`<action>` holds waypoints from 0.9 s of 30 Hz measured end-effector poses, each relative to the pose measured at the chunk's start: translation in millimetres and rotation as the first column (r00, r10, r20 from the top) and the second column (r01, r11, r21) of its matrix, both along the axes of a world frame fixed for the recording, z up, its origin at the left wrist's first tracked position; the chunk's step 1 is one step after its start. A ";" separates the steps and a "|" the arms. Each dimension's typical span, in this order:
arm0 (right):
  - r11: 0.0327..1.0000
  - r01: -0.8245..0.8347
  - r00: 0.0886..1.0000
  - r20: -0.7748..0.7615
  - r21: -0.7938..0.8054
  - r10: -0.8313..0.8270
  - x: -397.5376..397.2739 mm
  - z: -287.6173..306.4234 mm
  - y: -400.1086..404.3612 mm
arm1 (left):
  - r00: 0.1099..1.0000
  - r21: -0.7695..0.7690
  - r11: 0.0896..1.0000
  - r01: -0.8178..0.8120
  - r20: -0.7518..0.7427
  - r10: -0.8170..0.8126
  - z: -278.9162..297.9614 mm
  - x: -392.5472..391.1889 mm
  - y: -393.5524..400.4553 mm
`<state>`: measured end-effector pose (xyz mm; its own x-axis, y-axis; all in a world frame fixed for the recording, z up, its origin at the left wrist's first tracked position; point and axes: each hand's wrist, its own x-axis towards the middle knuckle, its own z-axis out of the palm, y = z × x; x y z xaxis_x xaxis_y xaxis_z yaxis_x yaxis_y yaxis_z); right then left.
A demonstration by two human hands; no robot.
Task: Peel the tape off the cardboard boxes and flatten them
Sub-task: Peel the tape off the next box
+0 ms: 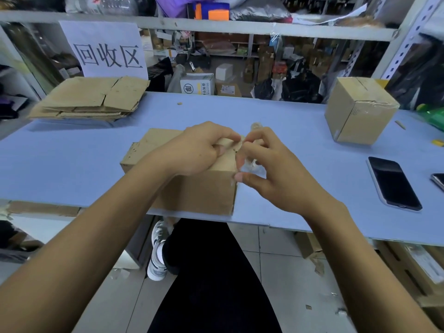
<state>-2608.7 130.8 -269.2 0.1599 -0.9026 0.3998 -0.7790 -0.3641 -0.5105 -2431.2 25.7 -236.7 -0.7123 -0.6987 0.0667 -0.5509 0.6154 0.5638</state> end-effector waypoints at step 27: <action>0.988 0.110 0.821 0.549 0.113 -0.154 -22.2 -10.9 -46.7 | 0.959 -0.376 0.911 -0.171 0.150 0.242 -15.8 -21.0 23.8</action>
